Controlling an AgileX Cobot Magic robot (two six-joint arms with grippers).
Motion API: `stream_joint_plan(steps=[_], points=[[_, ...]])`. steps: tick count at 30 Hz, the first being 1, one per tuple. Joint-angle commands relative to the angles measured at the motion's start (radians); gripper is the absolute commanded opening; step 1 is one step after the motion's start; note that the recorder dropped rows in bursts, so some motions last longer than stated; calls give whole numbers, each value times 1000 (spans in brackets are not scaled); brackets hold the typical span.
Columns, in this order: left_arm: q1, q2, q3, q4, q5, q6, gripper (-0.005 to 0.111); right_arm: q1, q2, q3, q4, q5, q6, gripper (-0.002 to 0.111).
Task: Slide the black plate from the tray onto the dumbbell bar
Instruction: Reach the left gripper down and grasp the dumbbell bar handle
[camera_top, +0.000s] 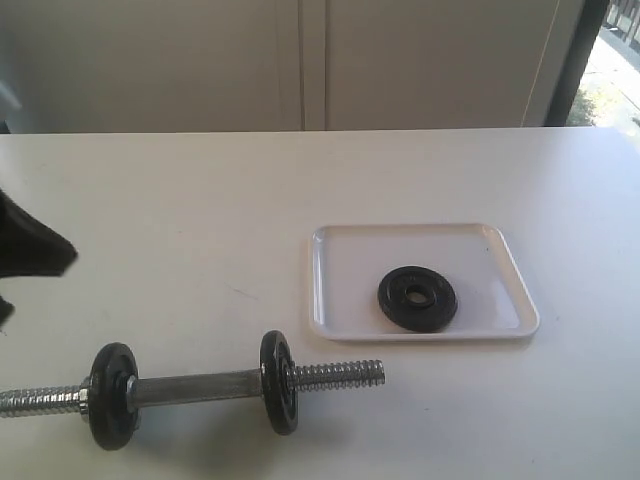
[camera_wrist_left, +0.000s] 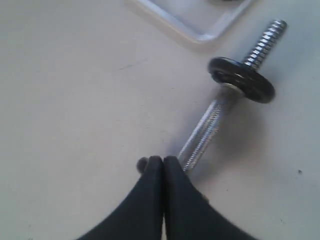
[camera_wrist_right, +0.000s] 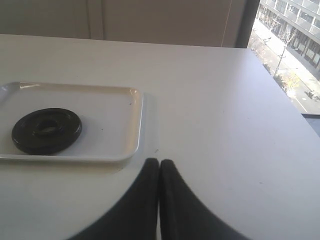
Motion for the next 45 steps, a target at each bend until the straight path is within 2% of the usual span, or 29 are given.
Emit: stream_joint_plan(steps=[1, 6, 10, 12, 13, 15, 19, 21, 22, 38, 45], points=[[-164, 128, -10, 17, -18, 92, 0, 1, -5, 5, 3, -9, 2, 0], [-289, 250, -64, 71, 2, 85, 0, 1, -5, 5, 3, -9, 2, 0], [-327, 339, -107, 93, 53, 85, 0, 1, -5, 5, 3, -9, 2, 0], [-335, 377, -113, 95, 53, 90, 5, 1, -5, 5, 3, -9, 2, 0], [-335, 389, -113, 95, 55, 91, 9, 1, -5, 5, 3, -9, 2, 0], [-335, 418, -113, 95, 56, 95, 26, 1, -5, 5, 3, -9, 2, 0], [-335, 465, -113, 92, 28, 119, 70, 1, -5, 5, 3, -9, 2, 0], [-335, 484, -113, 92, 21, 130, 84, 1, -5, 5, 3, -9, 2, 0], [-335, 494, -113, 92, 14, 145, 88, 1, -5, 5, 3, -9, 2, 0], [-335, 650, -109, 119, -72, 188, 84, 1, -5, 5, 3, -9, 2, 0], [-335, 660, -67, 133, -169, 188, 84, 1, -5, 5, 3, -9, 2, 0]])
